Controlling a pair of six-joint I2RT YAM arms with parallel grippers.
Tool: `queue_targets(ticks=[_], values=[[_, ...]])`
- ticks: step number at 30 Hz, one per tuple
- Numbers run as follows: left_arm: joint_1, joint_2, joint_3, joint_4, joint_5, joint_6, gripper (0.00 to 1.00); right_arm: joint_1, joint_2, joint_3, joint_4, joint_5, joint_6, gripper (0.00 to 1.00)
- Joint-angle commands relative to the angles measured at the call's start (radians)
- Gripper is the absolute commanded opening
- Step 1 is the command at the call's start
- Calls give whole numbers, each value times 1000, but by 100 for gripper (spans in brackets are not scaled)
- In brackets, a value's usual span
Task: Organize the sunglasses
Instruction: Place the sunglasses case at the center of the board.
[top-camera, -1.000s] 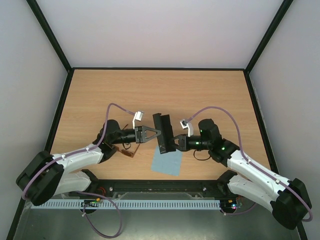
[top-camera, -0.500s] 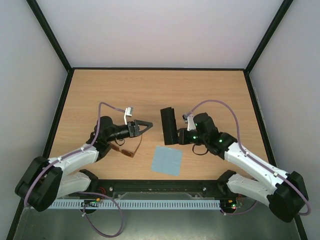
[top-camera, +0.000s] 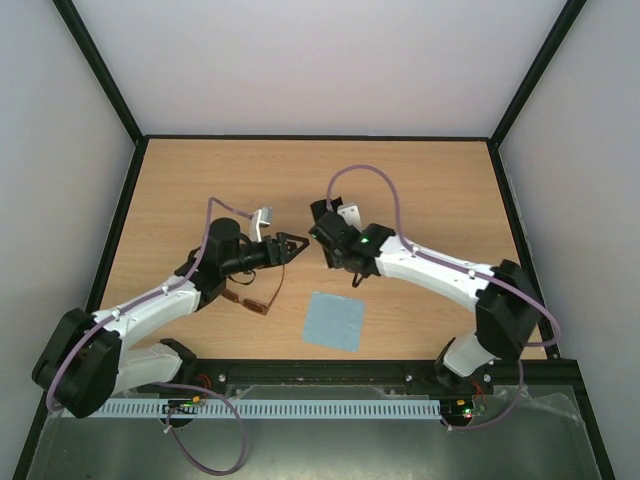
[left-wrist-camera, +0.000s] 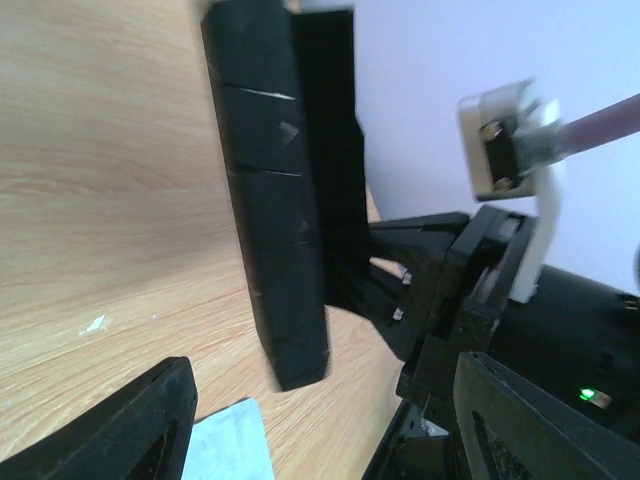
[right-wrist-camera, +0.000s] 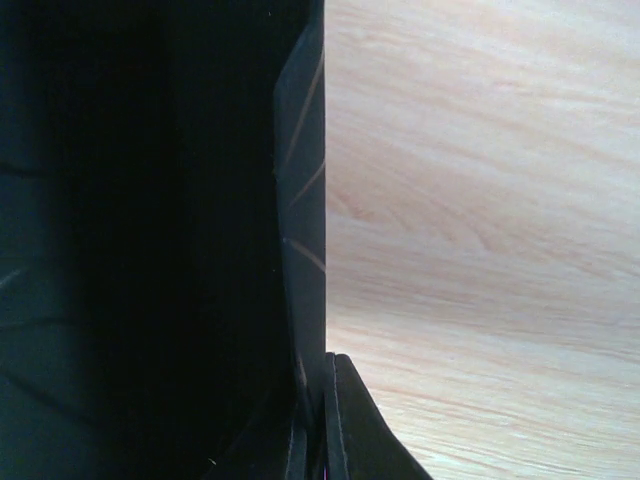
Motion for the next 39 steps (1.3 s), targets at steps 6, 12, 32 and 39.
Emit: queue_targets(ticks=[6, 12, 32, 39], values=[[-35, 66, 30, -25, -64, 31, 73, 49, 88, 140, -200, 305, -11, 1], [-32, 119, 62, -48, -100, 64, 73, 41, 78, 95, -78, 145, -89, 1], [139, 175, 161, -136, -107, 103, 73, -195, 122, -56, 164, -407, -222, 2], [139, 201, 161, -117, -103, 94, 73, -217, 208, -42, 199, -493, -234, 4]])
